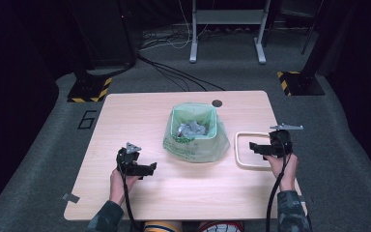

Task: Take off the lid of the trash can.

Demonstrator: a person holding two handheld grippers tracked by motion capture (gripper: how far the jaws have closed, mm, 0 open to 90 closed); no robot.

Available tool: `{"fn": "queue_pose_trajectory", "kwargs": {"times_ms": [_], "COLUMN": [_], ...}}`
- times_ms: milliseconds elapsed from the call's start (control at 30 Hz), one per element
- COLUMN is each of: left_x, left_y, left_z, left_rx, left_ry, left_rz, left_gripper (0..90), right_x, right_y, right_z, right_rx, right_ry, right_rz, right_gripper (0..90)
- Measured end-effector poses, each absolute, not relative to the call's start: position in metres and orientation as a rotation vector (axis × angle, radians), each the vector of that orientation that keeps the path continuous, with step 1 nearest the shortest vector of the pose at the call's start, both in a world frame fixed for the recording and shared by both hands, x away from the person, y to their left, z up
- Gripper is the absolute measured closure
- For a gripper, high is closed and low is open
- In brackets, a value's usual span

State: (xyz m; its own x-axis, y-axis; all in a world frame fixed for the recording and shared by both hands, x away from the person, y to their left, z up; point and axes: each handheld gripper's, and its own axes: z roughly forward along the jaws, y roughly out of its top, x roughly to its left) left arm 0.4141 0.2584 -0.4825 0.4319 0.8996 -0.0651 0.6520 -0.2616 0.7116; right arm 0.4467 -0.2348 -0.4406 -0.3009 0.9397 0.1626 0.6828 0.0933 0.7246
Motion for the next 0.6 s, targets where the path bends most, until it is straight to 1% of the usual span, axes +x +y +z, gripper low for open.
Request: {"fn": "queue_pose_trajectory", "kwargs": {"times_ms": [600], "left_x": [0.432], "left_y": [0.248], "left_z": [-0.451], "left_rx": [1.994], "left_ry": [1.235], "left_rz": [0.464], "left_gripper": [0.2], "right_x": [0.453], "right_y": [-0.209], "right_z": [-0.419], "right_rx": [1.542], "right_ry": [2.077], "right_rz": [1.049], "right_gripper": [7.9]}}
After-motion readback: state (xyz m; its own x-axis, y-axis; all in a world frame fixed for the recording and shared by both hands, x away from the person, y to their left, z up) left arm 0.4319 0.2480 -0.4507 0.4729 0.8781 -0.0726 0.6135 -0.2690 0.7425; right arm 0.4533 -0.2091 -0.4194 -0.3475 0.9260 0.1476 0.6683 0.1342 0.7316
